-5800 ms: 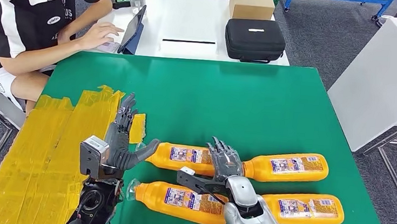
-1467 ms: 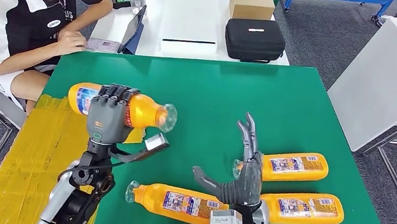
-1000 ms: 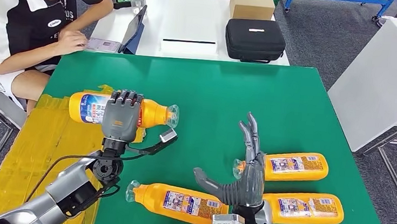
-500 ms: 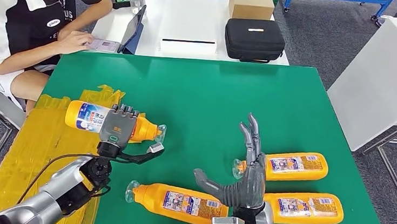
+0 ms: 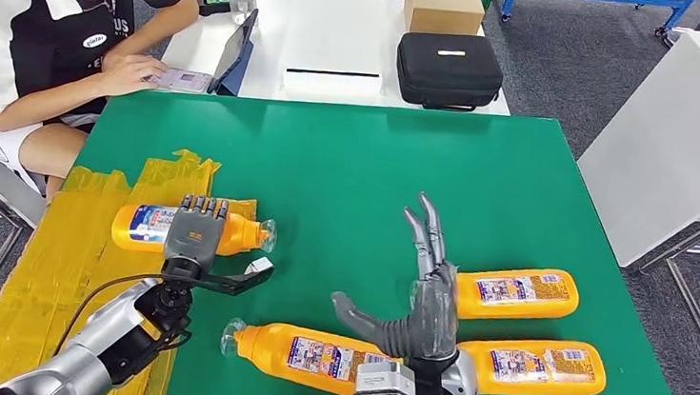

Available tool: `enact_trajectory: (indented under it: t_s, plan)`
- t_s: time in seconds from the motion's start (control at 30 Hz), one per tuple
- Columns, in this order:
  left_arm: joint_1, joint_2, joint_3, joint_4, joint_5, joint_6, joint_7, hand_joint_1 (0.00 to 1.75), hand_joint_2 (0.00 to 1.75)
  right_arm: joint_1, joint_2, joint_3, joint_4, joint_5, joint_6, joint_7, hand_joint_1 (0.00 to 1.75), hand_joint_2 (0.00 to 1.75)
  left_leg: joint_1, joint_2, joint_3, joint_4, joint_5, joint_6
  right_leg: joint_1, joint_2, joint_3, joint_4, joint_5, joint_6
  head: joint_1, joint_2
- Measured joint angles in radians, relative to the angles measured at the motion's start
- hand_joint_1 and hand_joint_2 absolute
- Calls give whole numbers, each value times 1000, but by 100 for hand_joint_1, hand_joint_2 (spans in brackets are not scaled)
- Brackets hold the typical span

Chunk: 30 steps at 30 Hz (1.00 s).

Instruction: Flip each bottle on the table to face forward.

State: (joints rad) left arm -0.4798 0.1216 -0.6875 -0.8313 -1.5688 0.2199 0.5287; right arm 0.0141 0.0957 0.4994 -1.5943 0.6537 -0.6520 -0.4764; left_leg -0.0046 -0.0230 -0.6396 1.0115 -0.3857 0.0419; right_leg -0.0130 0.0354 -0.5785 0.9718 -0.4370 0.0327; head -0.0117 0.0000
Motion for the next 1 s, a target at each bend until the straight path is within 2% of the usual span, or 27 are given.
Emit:
enact_trajectory:
  t_s: [0.13, 0.23, 0.6, 0.77, 0.93, 1.0]
  plan:
    - [12, -8, 45, 0, 0, 13, 8, 0, 0, -9, -16, 24, 15, 94, 144, 115, 0, 175, 0, 0, 0, 0, 0, 0, 0, 0, 0, 0, 0, 0, 0, 0]
    - [19, -12, 70, 0, 0, 22, 15, 0, 0, -10, -29, 40, 26, 135, 214, 140, 0, 175, 0, 0, 0, 0, 0, 0, 0, 0, 0, 0, 0, 0, 0, 0]
    - [47, -15, 121, -14, 0, 75, 54, 0, 0, -7, -64, 70, 36, 217, 251, 134, 0, 175, 0, 0, 0, 0, 0, 0, 0, 0, 0, 0, 0, 0, 0, 0]
    - [70, -14, 144, -74, 0, 198, 94, 0, 0, -1, -72, 73, 36, 245, 295, 132, 0, 175, 0, 0, 0, 0, 0, 0, 0, 0, 0, 0, 0, 0, 0, 0]
    - [135, -9, 220, -231, 0, 374, 12, 0, 0, 11, -87, 79, 37, 308, 401, 181, 0, 175, 0, 0, 0, 0, 0, 0, 0, 0, 0, 0, 0, 0, 0, 0]
    - [160, 6, 239, -312, 0, 437, 9, 0, 0, 13, -95, 84, 44, 331, 448, 211, 0, 175, 0, 0, 0, 0, 0, 0, 0, 0, 0, 0, 0, 0, 0, 0]
